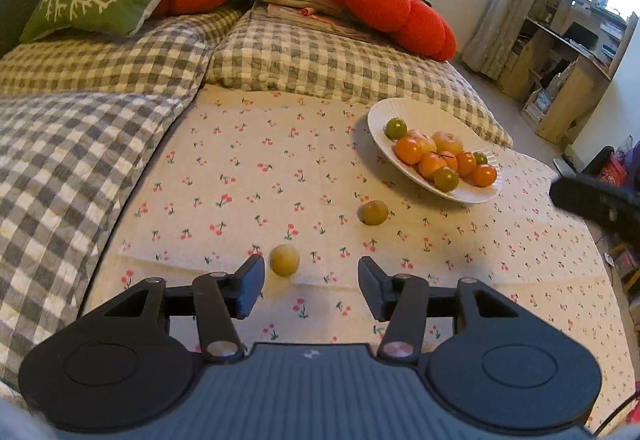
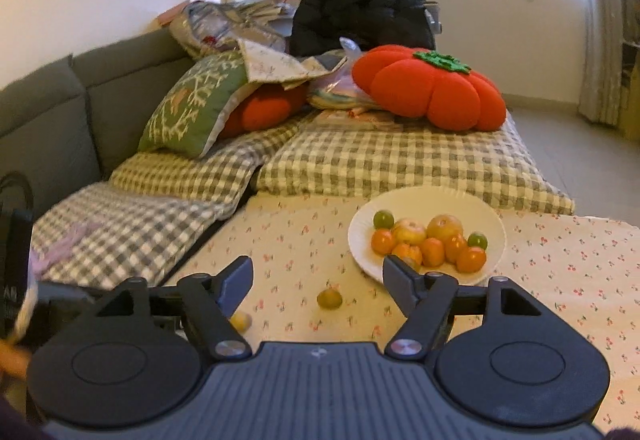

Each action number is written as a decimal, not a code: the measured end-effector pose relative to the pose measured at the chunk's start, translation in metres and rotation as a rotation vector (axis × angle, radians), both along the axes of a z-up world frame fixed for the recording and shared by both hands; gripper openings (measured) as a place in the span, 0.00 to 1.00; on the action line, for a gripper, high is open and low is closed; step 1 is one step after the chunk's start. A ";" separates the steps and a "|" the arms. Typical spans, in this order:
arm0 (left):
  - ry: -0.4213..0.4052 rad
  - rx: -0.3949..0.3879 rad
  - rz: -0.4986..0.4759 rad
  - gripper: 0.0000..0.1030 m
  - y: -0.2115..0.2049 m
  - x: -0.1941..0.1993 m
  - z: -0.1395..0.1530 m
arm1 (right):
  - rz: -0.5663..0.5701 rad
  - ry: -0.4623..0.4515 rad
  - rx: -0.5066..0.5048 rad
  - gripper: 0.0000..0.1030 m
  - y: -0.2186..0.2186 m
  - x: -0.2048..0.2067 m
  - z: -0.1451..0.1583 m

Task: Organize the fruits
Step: 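Withdraw both open tools toward the yellow-brown fruits on the sheet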

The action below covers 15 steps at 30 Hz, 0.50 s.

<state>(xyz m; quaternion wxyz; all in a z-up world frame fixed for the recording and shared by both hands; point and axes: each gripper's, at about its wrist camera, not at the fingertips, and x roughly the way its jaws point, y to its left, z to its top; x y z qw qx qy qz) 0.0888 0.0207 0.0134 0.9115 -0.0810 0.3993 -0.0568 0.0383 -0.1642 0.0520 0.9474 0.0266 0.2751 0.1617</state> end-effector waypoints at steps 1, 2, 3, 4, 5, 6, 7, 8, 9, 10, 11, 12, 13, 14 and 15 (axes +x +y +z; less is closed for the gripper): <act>0.004 -0.004 -0.002 0.43 0.000 -0.001 -0.001 | 0.007 0.012 -0.008 0.71 0.001 -0.003 -0.003; 0.009 -0.007 -0.005 0.44 -0.001 -0.002 -0.002 | 0.014 0.027 -0.018 0.71 0.003 -0.003 -0.006; 0.012 -0.010 -0.008 0.44 -0.001 -0.001 -0.003 | 0.022 0.043 -0.032 0.72 0.004 -0.003 -0.010; 0.016 -0.012 -0.011 0.44 -0.001 -0.001 -0.004 | 0.030 0.058 -0.048 0.72 0.007 -0.005 -0.014; 0.022 -0.014 -0.013 0.45 -0.002 0.000 -0.006 | 0.038 0.073 -0.065 0.73 0.009 -0.004 -0.018; 0.028 -0.017 -0.018 0.45 -0.003 0.000 -0.007 | 0.049 0.087 -0.085 0.73 0.012 -0.003 -0.022; 0.030 -0.020 -0.023 0.45 -0.004 0.000 -0.008 | 0.061 0.097 -0.106 0.74 0.014 -0.003 -0.026; 0.032 -0.023 -0.029 0.45 -0.006 0.000 -0.009 | 0.073 0.104 -0.121 0.75 0.016 -0.003 -0.029; 0.030 -0.024 -0.034 0.45 -0.008 0.000 -0.010 | 0.083 0.112 -0.132 0.77 0.018 -0.003 -0.033; 0.027 -0.025 -0.039 0.45 -0.009 -0.001 -0.010 | 0.096 0.124 -0.145 0.77 0.020 -0.003 -0.037; 0.025 -0.024 -0.048 0.45 -0.011 -0.001 -0.011 | 0.112 0.137 -0.161 0.77 0.022 -0.003 -0.042; 0.025 -0.022 -0.056 0.45 -0.012 -0.001 -0.012 | 0.127 0.147 -0.178 0.77 0.024 -0.003 -0.046; 0.027 -0.023 -0.061 0.45 -0.012 0.000 -0.013 | 0.139 0.158 -0.191 0.77 0.026 -0.004 -0.051; 0.030 -0.025 -0.066 0.45 -0.012 0.001 -0.014 | 0.149 0.170 -0.200 0.77 0.027 -0.004 -0.055; 0.033 -0.025 -0.074 0.45 -0.013 0.001 -0.015 | 0.157 0.182 -0.205 0.76 0.028 -0.004 -0.058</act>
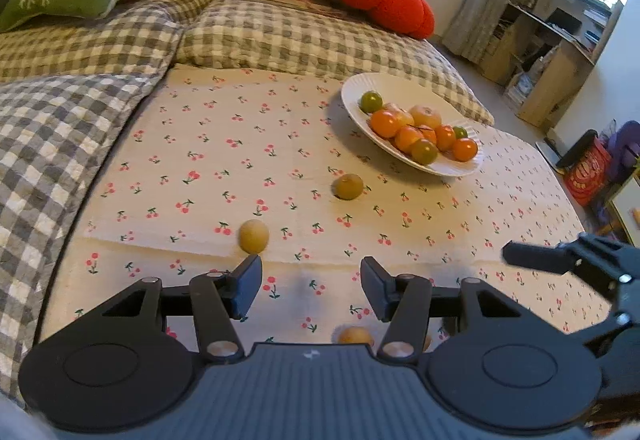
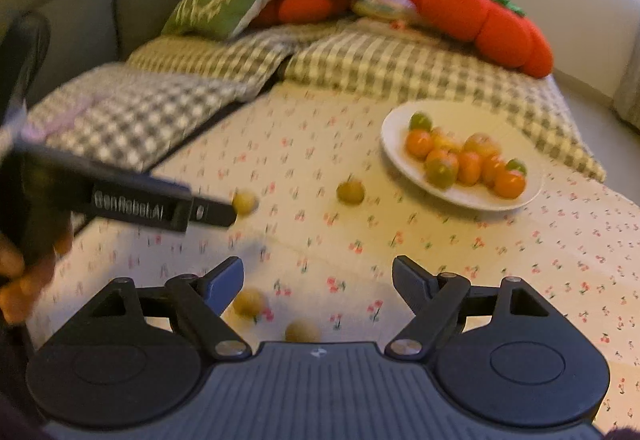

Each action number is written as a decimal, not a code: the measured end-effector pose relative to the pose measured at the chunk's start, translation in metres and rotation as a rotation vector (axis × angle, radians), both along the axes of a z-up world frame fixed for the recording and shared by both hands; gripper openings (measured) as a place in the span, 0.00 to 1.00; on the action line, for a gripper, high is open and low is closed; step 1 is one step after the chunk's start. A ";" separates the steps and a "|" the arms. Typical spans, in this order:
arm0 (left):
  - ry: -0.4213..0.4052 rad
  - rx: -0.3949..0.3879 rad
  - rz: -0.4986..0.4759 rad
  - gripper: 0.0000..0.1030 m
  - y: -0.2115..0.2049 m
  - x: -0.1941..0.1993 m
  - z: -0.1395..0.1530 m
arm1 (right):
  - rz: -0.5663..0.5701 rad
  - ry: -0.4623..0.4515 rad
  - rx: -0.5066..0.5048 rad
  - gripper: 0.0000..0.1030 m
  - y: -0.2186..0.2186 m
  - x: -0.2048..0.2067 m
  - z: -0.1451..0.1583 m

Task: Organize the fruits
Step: 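Withdraw both open tools toward the yellow-brown fruits on the sheet, then grasp a brown round fruit with the left tool while the right tool grasps a yellow fruit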

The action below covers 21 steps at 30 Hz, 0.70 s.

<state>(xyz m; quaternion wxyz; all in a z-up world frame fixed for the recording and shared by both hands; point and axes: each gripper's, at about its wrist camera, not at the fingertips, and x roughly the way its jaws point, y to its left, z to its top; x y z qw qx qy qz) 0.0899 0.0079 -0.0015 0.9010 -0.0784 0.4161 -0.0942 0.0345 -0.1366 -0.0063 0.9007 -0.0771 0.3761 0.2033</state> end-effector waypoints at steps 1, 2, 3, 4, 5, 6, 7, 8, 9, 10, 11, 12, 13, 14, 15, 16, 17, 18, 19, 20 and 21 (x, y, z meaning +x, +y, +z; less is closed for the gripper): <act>0.004 0.003 -0.009 0.45 -0.001 0.001 -0.001 | 0.008 0.010 -0.003 0.76 0.000 0.000 -0.003; 0.007 0.007 -0.017 0.45 -0.002 0.001 -0.003 | 0.020 0.020 -0.007 0.75 0.001 -0.001 -0.006; 0.011 0.012 -0.023 0.45 -0.003 0.002 -0.004 | 0.030 0.026 -0.012 0.74 0.002 -0.002 -0.009; 0.015 0.015 -0.028 0.45 -0.003 0.002 -0.006 | 0.038 0.032 -0.016 0.73 0.003 -0.002 -0.011; 0.019 0.017 -0.031 0.45 -0.004 0.003 -0.008 | 0.044 0.037 -0.019 0.73 0.004 -0.002 -0.012; 0.022 0.018 -0.033 0.45 -0.005 0.003 -0.009 | 0.050 0.041 -0.021 0.72 0.005 -0.003 -0.013; 0.027 0.018 -0.034 0.45 -0.005 0.003 -0.011 | 0.053 0.045 -0.021 0.71 0.005 -0.003 -0.013; 0.031 0.016 -0.036 0.45 -0.005 0.004 -0.012 | 0.056 0.048 -0.022 0.71 0.005 -0.003 -0.014; 0.035 0.013 -0.037 0.46 -0.005 0.004 -0.012 | 0.057 0.051 -0.022 0.70 0.005 -0.003 -0.015; 0.038 0.011 -0.039 0.46 -0.005 0.004 -0.013 | 0.057 0.055 -0.022 0.70 0.004 -0.003 -0.015; 0.040 0.010 -0.040 0.47 -0.004 0.005 -0.014 | 0.057 0.061 -0.022 0.70 0.005 -0.003 -0.017; 0.041 0.010 -0.040 0.47 -0.004 0.005 -0.015 | 0.060 0.070 -0.022 0.69 0.006 -0.003 -0.019; 0.043 0.011 -0.039 0.47 -0.003 0.006 -0.015 | 0.067 0.081 -0.024 0.67 0.007 -0.001 -0.021; 0.046 0.010 -0.037 0.47 -0.003 0.006 -0.016 | 0.075 0.090 -0.030 0.66 0.008 0.000 -0.023; 0.050 0.008 -0.036 0.47 -0.002 0.007 -0.017 | 0.084 0.100 -0.040 0.63 0.010 -0.001 -0.026; 0.056 0.005 -0.037 0.47 -0.002 0.007 -0.018 | 0.091 0.107 -0.048 0.59 0.012 -0.001 -0.028; 0.061 0.000 -0.039 0.47 -0.002 0.008 -0.018 | 0.097 0.114 -0.053 0.56 0.013 0.000 -0.029; 0.065 -0.003 -0.043 0.47 -0.002 0.008 -0.019 | 0.099 0.118 -0.054 0.51 0.013 0.000 -0.031; 0.069 -0.006 -0.048 0.47 -0.003 0.008 -0.020 | 0.099 0.120 -0.055 0.48 0.013 0.000 -0.031; 0.071 -0.007 -0.053 0.47 -0.003 0.008 -0.020 | 0.100 0.122 -0.054 0.47 0.013 0.000 -0.031; 0.073 -0.007 -0.058 0.47 -0.004 0.008 -0.020 | 0.099 0.124 -0.053 0.46 0.013 0.001 -0.031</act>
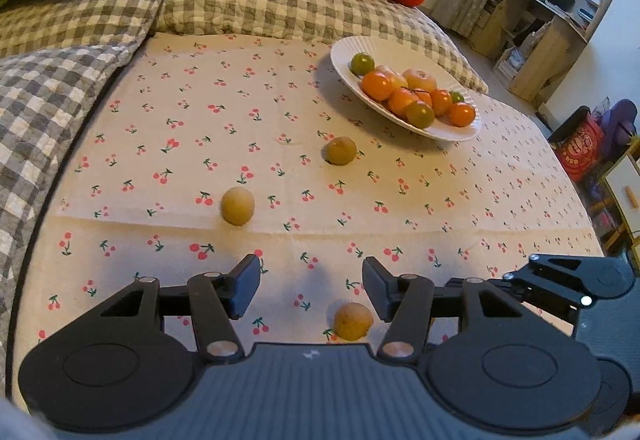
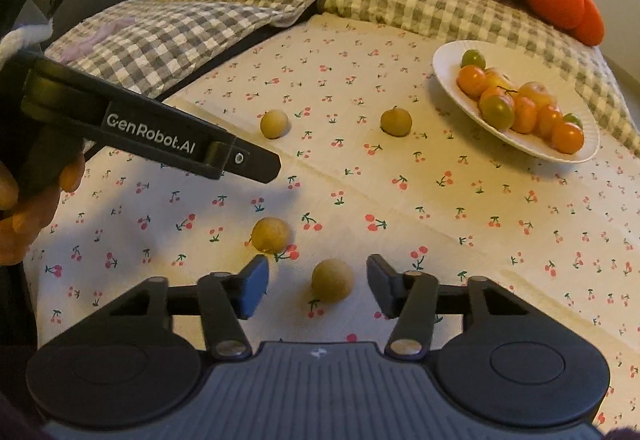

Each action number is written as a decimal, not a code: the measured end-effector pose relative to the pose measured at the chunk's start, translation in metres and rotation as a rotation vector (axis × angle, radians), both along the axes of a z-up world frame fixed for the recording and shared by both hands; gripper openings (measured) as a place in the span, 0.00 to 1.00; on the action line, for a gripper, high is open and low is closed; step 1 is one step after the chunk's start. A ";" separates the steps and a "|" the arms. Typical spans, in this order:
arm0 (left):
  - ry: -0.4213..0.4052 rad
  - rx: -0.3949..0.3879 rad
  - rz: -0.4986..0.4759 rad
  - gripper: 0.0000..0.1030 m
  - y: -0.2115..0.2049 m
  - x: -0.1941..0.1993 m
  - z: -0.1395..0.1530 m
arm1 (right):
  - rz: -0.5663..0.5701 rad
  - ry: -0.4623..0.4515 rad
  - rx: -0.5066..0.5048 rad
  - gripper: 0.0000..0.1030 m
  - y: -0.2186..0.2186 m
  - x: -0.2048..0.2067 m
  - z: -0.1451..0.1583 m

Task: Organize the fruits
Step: 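Grasp a brown round fruit with the left tool while the right tool grasps a yellow fruit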

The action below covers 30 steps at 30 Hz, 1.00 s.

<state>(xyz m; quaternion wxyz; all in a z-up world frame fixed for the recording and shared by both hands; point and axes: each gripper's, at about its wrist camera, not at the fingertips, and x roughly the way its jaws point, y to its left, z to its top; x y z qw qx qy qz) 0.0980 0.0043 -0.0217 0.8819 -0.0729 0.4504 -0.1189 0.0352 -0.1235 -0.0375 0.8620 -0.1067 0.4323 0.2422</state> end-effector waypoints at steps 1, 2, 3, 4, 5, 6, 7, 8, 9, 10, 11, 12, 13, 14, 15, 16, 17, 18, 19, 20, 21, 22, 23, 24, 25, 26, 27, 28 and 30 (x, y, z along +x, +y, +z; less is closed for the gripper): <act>0.001 -0.001 -0.006 0.47 -0.001 0.000 0.000 | -0.003 0.001 0.000 0.46 0.000 0.000 0.000; 0.001 -0.004 -0.011 0.47 -0.001 0.000 0.000 | -0.005 0.003 -0.001 0.45 0.000 0.001 -0.001; 0.003 -0.007 -0.014 0.47 -0.002 0.000 0.000 | -0.005 0.009 -0.004 0.45 0.000 0.002 -0.002; 0.006 -0.011 -0.018 0.47 -0.002 0.000 -0.001 | -0.004 0.016 -0.007 0.43 0.000 0.003 -0.004; 0.009 -0.013 -0.023 0.47 -0.003 0.000 -0.002 | 0.000 0.024 -0.013 0.42 0.000 0.003 -0.007; 0.014 -0.014 -0.029 0.47 -0.004 0.000 -0.003 | 0.008 0.032 -0.023 0.40 0.002 0.003 -0.010; 0.019 -0.014 -0.036 0.47 -0.005 0.000 -0.004 | 0.017 0.037 -0.037 0.38 0.003 0.003 -0.013; 0.024 -0.015 -0.047 0.47 -0.007 0.000 -0.005 | 0.025 0.035 -0.051 0.34 0.005 0.003 -0.014; 0.029 -0.015 -0.057 0.47 -0.009 0.000 -0.006 | 0.030 0.032 -0.062 0.26 0.006 0.002 -0.015; 0.033 -0.013 -0.070 0.47 -0.011 0.000 -0.007 | 0.034 0.028 -0.063 0.21 0.006 0.002 -0.013; 0.034 -0.011 -0.079 0.47 -0.013 -0.001 -0.008 | 0.034 0.024 -0.060 0.21 0.005 0.003 -0.011; 0.033 -0.006 -0.088 0.47 -0.015 -0.002 -0.009 | 0.032 0.018 -0.056 0.21 0.004 0.003 -0.009; 0.032 -0.001 -0.094 0.47 -0.017 -0.003 -0.009 | 0.028 0.008 -0.057 0.21 0.003 0.003 -0.008; 0.032 0.004 -0.099 0.47 -0.019 -0.003 -0.010 | 0.024 0.001 -0.061 0.20 0.003 0.003 -0.007; 0.033 0.008 -0.103 0.47 -0.020 -0.003 -0.011 | 0.023 -0.001 -0.065 0.20 0.003 0.003 -0.008; 0.034 0.010 -0.104 0.47 -0.020 -0.003 -0.011 | 0.025 -0.001 -0.066 0.20 0.003 0.002 -0.008; 0.035 0.011 -0.105 0.47 -0.020 -0.003 -0.012 | 0.026 -0.003 -0.067 0.20 0.003 0.002 -0.008; 0.035 0.010 -0.105 0.47 -0.020 -0.003 -0.012 | 0.027 -0.004 -0.068 0.20 0.004 0.002 -0.008; 0.035 0.009 -0.105 0.47 -0.020 -0.003 -0.012 | 0.029 -0.003 -0.068 0.20 0.003 0.002 -0.008; 0.035 0.009 -0.107 0.47 -0.020 -0.003 -0.012 | 0.029 -0.003 -0.070 0.20 0.004 0.002 -0.008; 0.034 0.010 -0.108 0.47 -0.021 -0.003 -0.012 | 0.031 -0.003 -0.071 0.20 0.004 0.003 -0.008; 0.034 0.011 -0.111 0.47 -0.021 -0.003 -0.012 | 0.032 -0.005 -0.076 0.20 0.005 0.003 -0.009; 0.033 0.012 -0.114 0.47 -0.022 -0.004 -0.012 | 0.035 -0.007 -0.078 0.20 0.005 0.003 -0.009; 0.034 0.014 -0.117 0.47 -0.022 -0.004 -0.013 | 0.034 -0.006 -0.077 0.20 0.005 0.003 -0.009; 0.035 0.015 -0.122 0.47 -0.023 -0.004 -0.013 | 0.034 -0.006 -0.076 0.20 0.005 0.003 -0.009; 0.037 0.017 -0.130 0.47 -0.025 -0.004 -0.014 | 0.036 -0.005 -0.075 0.20 0.004 0.003 -0.009; 0.042 0.018 -0.141 0.47 -0.026 -0.004 -0.015 | 0.038 -0.005 -0.075 0.20 0.004 0.004 -0.009; 0.047 0.018 -0.152 0.47 -0.028 -0.004 -0.016 | 0.040 -0.005 -0.075 0.20 0.004 0.004 -0.009; 0.046 0.028 -0.163 0.47 -0.031 -0.006 -0.018 | 0.043 -0.003 -0.079 0.20 0.004 0.003 -0.009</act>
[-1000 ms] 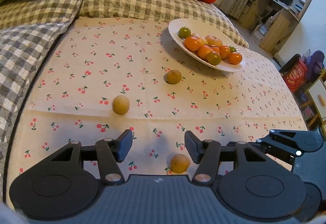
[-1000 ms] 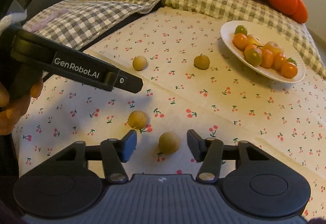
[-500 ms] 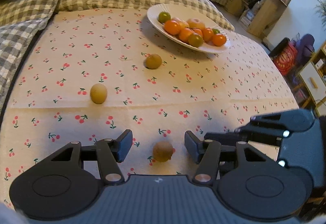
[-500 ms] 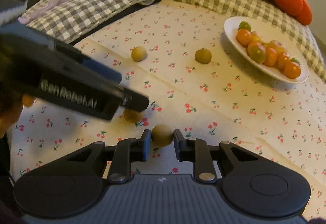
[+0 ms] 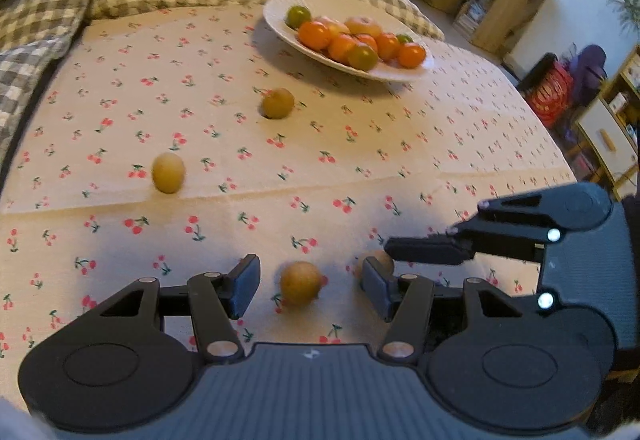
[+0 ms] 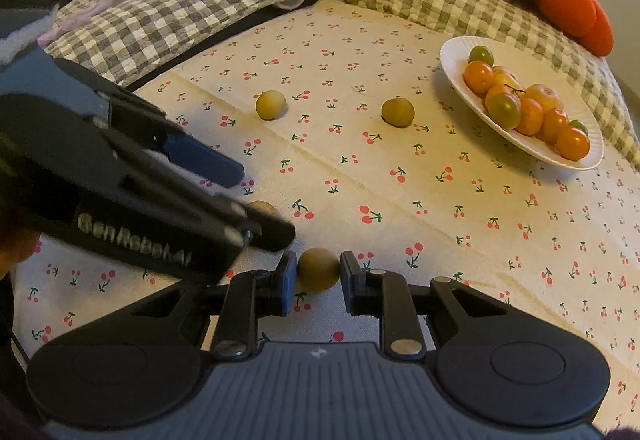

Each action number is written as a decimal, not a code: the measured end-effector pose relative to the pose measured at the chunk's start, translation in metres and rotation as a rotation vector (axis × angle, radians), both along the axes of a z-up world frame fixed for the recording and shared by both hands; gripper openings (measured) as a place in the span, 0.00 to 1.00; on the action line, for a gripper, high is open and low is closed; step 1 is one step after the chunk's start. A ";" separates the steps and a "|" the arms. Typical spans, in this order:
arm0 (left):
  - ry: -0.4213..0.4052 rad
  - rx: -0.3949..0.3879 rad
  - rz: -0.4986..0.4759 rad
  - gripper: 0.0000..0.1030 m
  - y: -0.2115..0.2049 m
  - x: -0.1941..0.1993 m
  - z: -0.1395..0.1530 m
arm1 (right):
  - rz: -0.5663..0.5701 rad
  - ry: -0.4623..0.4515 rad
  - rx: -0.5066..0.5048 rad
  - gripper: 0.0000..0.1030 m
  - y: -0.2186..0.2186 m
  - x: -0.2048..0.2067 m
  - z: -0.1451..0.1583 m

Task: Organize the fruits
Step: 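Grasp a brown round fruit with the left tool while the right tool grasps a yellow fruit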

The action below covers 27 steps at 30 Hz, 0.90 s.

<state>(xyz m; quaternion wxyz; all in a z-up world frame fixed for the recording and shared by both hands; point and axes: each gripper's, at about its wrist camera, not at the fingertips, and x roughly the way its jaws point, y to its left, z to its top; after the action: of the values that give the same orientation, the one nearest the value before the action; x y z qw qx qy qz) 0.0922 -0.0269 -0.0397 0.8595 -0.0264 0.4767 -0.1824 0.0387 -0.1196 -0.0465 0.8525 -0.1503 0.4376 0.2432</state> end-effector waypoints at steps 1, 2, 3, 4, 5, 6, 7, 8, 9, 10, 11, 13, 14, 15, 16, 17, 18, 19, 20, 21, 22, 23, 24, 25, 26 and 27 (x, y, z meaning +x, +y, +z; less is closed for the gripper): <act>-0.005 0.015 -0.001 0.47 -0.002 0.000 -0.001 | 0.001 0.000 -0.001 0.20 0.000 0.000 0.000; -0.008 0.026 -0.002 0.47 -0.003 -0.001 -0.002 | 0.000 0.000 -0.001 0.20 0.000 -0.001 0.000; -0.009 0.033 -0.002 0.47 -0.003 -0.001 -0.003 | 0.000 0.000 -0.003 0.20 0.000 -0.001 0.000; -0.008 0.033 0.002 0.47 -0.003 0.000 -0.004 | -0.001 0.000 -0.002 0.20 0.000 -0.001 0.000; -0.003 0.032 0.002 0.47 -0.002 0.000 -0.005 | -0.002 0.002 0.000 0.20 0.000 -0.001 0.000; 0.001 0.030 0.003 0.46 -0.001 0.001 -0.007 | -0.003 0.002 0.002 0.20 0.000 -0.001 0.000; 0.003 0.034 0.004 0.46 0.000 0.001 -0.008 | -0.003 0.002 0.001 0.20 0.000 -0.001 0.000; 0.004 0.042 0.004 0.44 0.000 0.001 -0.009 | -0.002 0.001 -0.001 0.20 0.000 -0.001 0.000; 0.006 0.047 0.003 0.40 -0.001 0.001 -0.010 | -0.002 -0.001 -0.004 0.20 0.001 -0.001 0.000; 0.011 0.046 0.000 0.37 -0.001 0.002 -0.011 | 0.001 -0.004 -0.010 0.21 0.002 -0.002 0.000; 0.021 0.036 -0.003 0.29 -0.001 0.002 -0.013 | 0.003 -0.007 -0.014 0.21 0.003 -0.003 0.000; 0.043 0.004 0.002 0.22 0.000 0.004 -0.016 | 0.004 -0.010 -0.018 0.20 0.003 -0.003 0.000; 0.040 0.005 0.003 0.19 -0.001 0.004 -0.016 | 0.004 -0.010 -0.018 0.20 0.003 -0.003 0.000; 0.038 0.009 0.005 0.14 -0.001 0.004 -0.016 | 0.005 -0.010 -0.017 0.20 0.003 -0.002 0.000; 0.038 0.009 0.010 0.14 -0.001 0.004 -0.016 | 0.005 -0.009 -0.016 0.21 0.002 -0.002 0.000; 0.041 0.001 0.016 0.13 0.000 0.005 -0.016 | 0.004 -0.009 -0.015 0.21 0.002 -0.002 0.000; 0.044 -0.006 0.021 0.13 0.001 0.005 -0.016 | 0.005 -0.010 -0.016 0.21 0.002 -0.002 0.000; 0.046 -0.010 0.024 0.13 0.002 0.006 -0.016 | 0.006 -0.010 -0.016 0.21 0.002 -0.002 0.000; 0.046 -0.011 0.026 0.13 0.002 0.006 -0.016 | 0.006 -0.011 -0.017 0.21 0.002 -0.002 0.000; 0.046 -0.010 0.028 0.13 0.002 0.006 -0.016 | 0.006 -0.012 -0.018 0.21 0.003 -0.002 0.000; 0.047 -0.009 0.033 0.13 0.002 0.006 -0.015 | 0.006 -0.012 -0.018 0.21 0.003 -0.002 0.000; 0.047 -0.010 0.036 0.13 0.003 0.006 -0.015 | 0.007 -0.012 -0.019 0.21 0.003 -0.002 0.000; 0.045 -0.007 0.038 0.13 0.003 0.006 -0.015 | 0.008 -0.015 -0.020 0.21 0.003 -0.002 0.000; 0.044 -0.004 0.040 0.13 0.003 0.006 -0.015 | 0.007 -0.017 -0.020 0.21 0.003 -0.002 0.000; 0.043 -0.003 0.042 0.13 0.002 0.006 -0.015 | 0.006 -0.020 -0.019 0.21 0.003 -0.003 0.001; 0.044 -0.004 0.042 0.13 0.003 0.006 -0.015 | 0.004 -0.024 -0.019 0.20 0.003 -0.003 0.002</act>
<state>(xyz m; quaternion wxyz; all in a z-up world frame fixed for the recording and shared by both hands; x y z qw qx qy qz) 0.0979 -0.0244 -0.0545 0.8525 -0.0423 0.4943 -0.1645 0.0361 -0.1168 -0.0449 0.8557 -0.1622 0.4294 0.2391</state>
